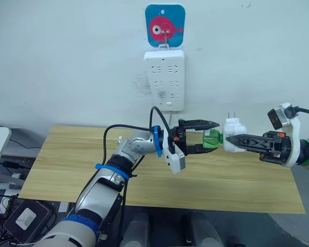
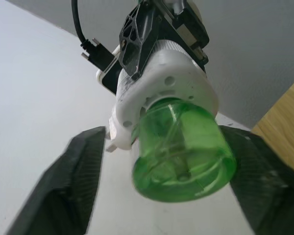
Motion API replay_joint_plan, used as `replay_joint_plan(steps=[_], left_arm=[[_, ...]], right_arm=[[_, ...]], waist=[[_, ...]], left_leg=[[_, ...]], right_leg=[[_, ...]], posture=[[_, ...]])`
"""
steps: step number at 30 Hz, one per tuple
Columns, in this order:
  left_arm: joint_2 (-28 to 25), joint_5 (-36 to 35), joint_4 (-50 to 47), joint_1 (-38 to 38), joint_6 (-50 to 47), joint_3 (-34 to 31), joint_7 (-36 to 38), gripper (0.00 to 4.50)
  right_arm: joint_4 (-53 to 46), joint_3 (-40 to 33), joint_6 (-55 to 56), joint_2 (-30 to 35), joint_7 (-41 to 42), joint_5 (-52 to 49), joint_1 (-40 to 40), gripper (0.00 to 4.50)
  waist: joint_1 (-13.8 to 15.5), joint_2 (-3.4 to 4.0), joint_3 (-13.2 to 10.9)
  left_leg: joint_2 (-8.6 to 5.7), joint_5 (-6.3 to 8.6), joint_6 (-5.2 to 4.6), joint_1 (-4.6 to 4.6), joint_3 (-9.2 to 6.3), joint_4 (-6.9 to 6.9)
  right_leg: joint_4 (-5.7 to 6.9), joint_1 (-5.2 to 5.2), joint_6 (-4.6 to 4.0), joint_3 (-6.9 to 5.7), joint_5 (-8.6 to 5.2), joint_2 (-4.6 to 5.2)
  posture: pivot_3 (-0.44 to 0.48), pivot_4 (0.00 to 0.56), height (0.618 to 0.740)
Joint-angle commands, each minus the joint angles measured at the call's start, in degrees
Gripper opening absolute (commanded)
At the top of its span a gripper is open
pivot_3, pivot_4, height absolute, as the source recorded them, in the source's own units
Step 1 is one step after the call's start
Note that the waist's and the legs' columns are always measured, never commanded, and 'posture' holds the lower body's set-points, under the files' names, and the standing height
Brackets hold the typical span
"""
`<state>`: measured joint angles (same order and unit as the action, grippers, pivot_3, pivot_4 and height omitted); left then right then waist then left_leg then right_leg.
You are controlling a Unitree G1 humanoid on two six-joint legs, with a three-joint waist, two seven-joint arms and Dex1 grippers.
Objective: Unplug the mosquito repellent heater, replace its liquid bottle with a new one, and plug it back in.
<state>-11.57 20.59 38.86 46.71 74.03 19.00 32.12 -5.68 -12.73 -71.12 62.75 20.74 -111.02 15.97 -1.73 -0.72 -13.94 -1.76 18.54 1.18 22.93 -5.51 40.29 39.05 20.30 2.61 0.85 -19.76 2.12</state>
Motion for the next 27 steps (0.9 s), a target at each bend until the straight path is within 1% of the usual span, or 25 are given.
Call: replay_joint_plan(steps=[1,2,4,8,9,10,11,12,13,15,16,18,19,20,21,23,27], left_arm=[[-0.42,-2.48,-0.46,0.78,-0.15,1.78,-1.14,2.38],[-0.49,-3.45,-0.47,0.76,-0.53,2.36,-1.00,2.26],[-0.79,-5.61,-0.76,0.82,-0.79,3.93,-0.26,2.27],[-2.58,-20.83,-6.30,-0.44,-8.25,10.30,8.72,2.27],[-3.20,-25.56,-8.44,-0.85,-13.61,11.16,12.99,2.27],[-3.96,-31.65,-11.73,-1.40,-21.14,11.80,18.28,2.27],[-4.77,-38.62,-16.22,-1.97,-31.24,11.69,22.71,2.27],[-5.30,-43.42,-19.61,-2.39,-38.69,11.33,25.80,2.27],[-7.30,-51.34,-25.02,-2.14,-52.33,10.64,28.76,2.27],[-11.10,-64.80,-32.18,-0.22,-77.29,8.45,31.38,2.27],[-12.56,-70.20,-34.17,0.83,-87.71,7.24,31.85,2.27],[-14.70,-83.96,-32.84,3.88,-110.06,3.47,30.84,2.27],[-15.18,-88.58,-31.13,4.90,-118.29,1.75,31.00,2.27],[-15.28,-91.72,-28.81,5.68,-125.38,0.36,30.79,2.27],[-15.21,-92.31,-26.82,5.82,-130.12,-0.33,30.60,2.27],[-14.81,-91.27,-25.66,4.92,-134.54,-1.65,30.87,2.27],[-14.90,-88.00,-27.39,2.33,-138.69,-3.56,32.49,2.27]], right_arm=[[-1.27,-1.02,0.19,0.29,0.39,-1.98,0.70,2.99],[-1.24,-0.98,0.13,0.33,0.44,-1.98,0.76,2.99],[-1.10,-0.75,0.04,0.34,0.48,-1.98,1.03,2.99],[-1.05,-0.35,-0.39,0.99,0.81,-1.98,1.38,2.99],[-1.14,-0.30,-0.72,1.35,1.14,-1.65,1.37,2.99],[-1.28,-0.35,-1.25,1.63,1.91,-0.72,1.40,2.99],[-1.42,-0.42,-1.83,1.94,2.69,0.04,1.32,2.99],[-1.41,-0.43,-2.25,2.13,3.33,0.68,1.33,2.99],[-1.75,-0.67,-2.91,2.46,4.71,2.09,1.19,2.99],[-1.89,-0.84,-3.50,2.90,6.71,4.02,1.31,2.99],[-1.83,-0.79,-3.62,3.02,7.65,5.02,1.55,2.99],[-1.73,-0.63,-3.82,3.07,9.43,6.87,2.12,2.99],[-1.57,-0.52,-3.88,3.04,10.02,7.43,2.37,2.99],[-1.47,-0.45,-3.96,3.00,10.56,7.90,2.57,2.99],[-1.42,-0.45,-3.98,2.97,10.86,8.04,2.69,2.99],[-1.19,-0.47,-3.98,2.83,11.14,8.23,2.93,2.99],[-0.38,-1.11,-4.36,2.79,11.17,8.76,2.80,2.99]], waist=[[0.01,0.00,0.00],[0.01,0.00,0.00],[0.00,0.00,0.00],[-0.01,0.00,0.00],[-0.02,0.00,0.00],[-0.03,0.00,0.00],[-0.03,0.01,0.00],[-0.07,0.01,0.00],[-0.10,0.01,0.00],[-0.24,0.03,0.00],[-0.34,0.03,0.00],[-0.41,0.05,0.01],[-0.44,0.05,0.01],[-0.52,0.05,0.01],[-0.58,0.05,0.01],[-0.70,0.05,0.00],[-0.86,0.03,-0.01]], left_leg=[[0.00,0.00,0.00,0.00,-0.02,0.00],[0.00,0.00,0.00,0.00,-0.03,0.00],[0.00,0.00,0.00,0.00,-0.03,0.00],[0.01,0.00,0.00,0.02,-0.06,-0.01],[0.01,0.00,0.00,0.03,-0.07,-0.01],[0.01,0.00,0.00,0.03,-0.09,-0.01],[0.02,-0.01,0.01,0.04,-0.11,-0.01],[0.02,0.00,0.01,0.06,-0.13,-0.01],[0.02,-0.01,0.01,0.08,-0.17,-0.01],[0.03,-0.01,0.01,0.10,-0.24,-0.03],[0.04,-0.01,0.01,0.09,-0.27,-0.06],[0.04,-0.03,0.02,0.08,-0.35,-0.10],[0.04,-0.03,0.02,0.07,-0.36,-0.10],[0.04,-0.03,0.01,0.08,-0.36,-0.10],[0.02,-0.03,0.01,0.07,-0.37,-0.10],[0.00,-0.03,0.01,0.06,-0.38,-0.10],[-0.05,-0.03,0.02,0.07,-0.29,-0.14]], right_leg=[[0.00,0.00,0.00,-0.01,0.00,0.00],[0.00,0.00,0.00,-0.02,0.00,0.00],[-0.01,0.00,0.00,-0.01,0.00,0.01],[-0.03,0.01,0.00,-0.01,0.00,0.02],[-0.03,0.01,-0.01,-0.02,0.00,0.03],[-0.04,0.02,-0.01,-0.02,0.00,0.03],[-0.06,0.02,-0.01,-0.02,0.00,0.05],[-0.07,0.02,-0.01,-0.03,0.00,0.06],[-0.09,0.05,-0.02,-0.03,0.01,0.08],[-0.12,0.08,-0.03,-0.08,0.00,0.08],[-0.11,0.09,-0.03,-0.09,0.00,0.07],[-0.10,0.09,-0.04,-0.16,0.00,0.04],[-0.10,0.09,-0.04,-0.17,0.00,0.03],[-0.10,0.09,-0.04,-0.19,0.00,0.02],[-0.10,0.08,-0.04,-0.21,0.00,0.01],[-0.10,0.08,-0.04,-0.22,-0.01,-0.02],[-0.08,0.14,-0.04,-0.15,-0.01,-0.03]], posture=[[-0.086,0.242,0.740],[-0.086,0.242,0.740],[-0.084,0.243,0.740],[-0.082,0.244,0.740],[-0.081,0.245,0.740],[-0.081,0.247,0.740],[-0.081,0.247,0.740],[-0.081,0.249,0.740],[-0.081,0.249,0.740],[-0.081,0.247,0.740],[-0.079,0.248,0.740],[-0.075,0.244,0.740],[-0.076,0.243,0.740],[-0.076,0.243,0.740],[-0.076,0.243,0.740],[-0.078,0.242,0.740],[-0.084,0.244,0.740]])
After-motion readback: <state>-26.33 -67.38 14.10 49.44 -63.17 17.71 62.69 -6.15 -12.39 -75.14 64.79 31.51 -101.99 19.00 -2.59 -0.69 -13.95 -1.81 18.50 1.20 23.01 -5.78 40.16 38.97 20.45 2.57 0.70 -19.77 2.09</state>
